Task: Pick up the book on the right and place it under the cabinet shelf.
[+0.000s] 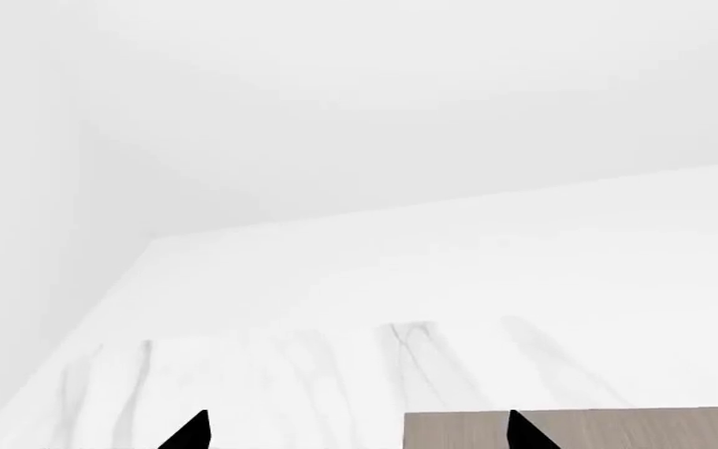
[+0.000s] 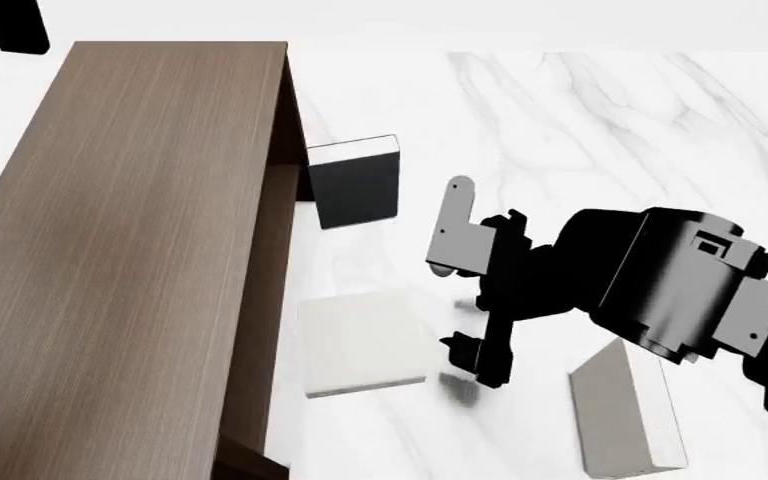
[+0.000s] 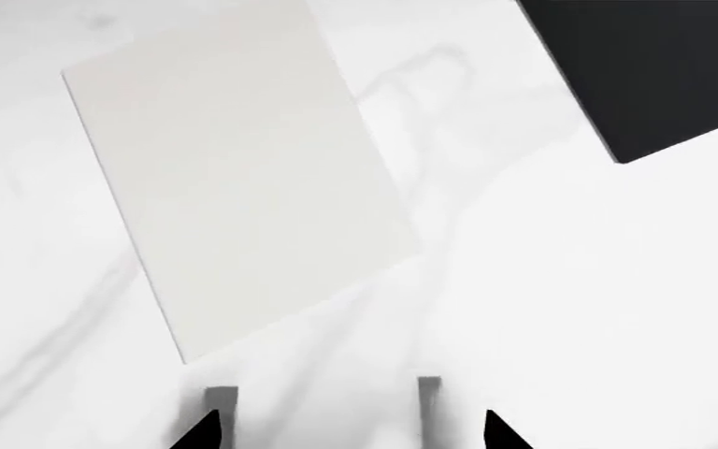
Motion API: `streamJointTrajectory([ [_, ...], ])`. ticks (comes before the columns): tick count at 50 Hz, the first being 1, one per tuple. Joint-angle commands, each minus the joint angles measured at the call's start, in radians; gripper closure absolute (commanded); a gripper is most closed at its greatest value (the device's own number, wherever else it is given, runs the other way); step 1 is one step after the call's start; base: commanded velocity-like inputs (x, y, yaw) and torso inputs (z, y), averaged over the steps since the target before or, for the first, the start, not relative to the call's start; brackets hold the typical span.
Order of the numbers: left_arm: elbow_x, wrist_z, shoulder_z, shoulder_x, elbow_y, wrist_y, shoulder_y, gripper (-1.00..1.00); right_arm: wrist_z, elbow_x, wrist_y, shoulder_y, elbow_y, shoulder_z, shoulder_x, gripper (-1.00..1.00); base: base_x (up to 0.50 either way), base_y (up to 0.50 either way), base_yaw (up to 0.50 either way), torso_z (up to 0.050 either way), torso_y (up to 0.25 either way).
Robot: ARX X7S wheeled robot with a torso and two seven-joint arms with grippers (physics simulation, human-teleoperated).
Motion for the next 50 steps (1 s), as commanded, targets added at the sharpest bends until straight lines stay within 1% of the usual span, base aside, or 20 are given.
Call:
streamJointTrajectory([
  [1,-0.005,-0.004,-0.005,-0.003,0.006,0.001,0.013,-1.0,0.003,-0.02,-0.02,-0.026,0.034,-0.014,-0.022,-1.0,0.0,0.0,0.0,0.0,0.0],
  [30,-0.008,-0.006,0.001,-0.008,-0.002,0.01,0.021,-1.0,0.001,-0.043,-0.084,-0.103,0.131,-0.026,-0.064,-1.0,0.0,0.0,0.0,0.0,0.0],
  [50,-0.02,-0.013,-0.014,-0.02,0.017,0.001,0.04,-1.0,0.001,-0.052,-0.105,-0.132,0.174,-0.029,-0.085,-1.0,0.0,0.0,0.0,0.0,0.0],
])
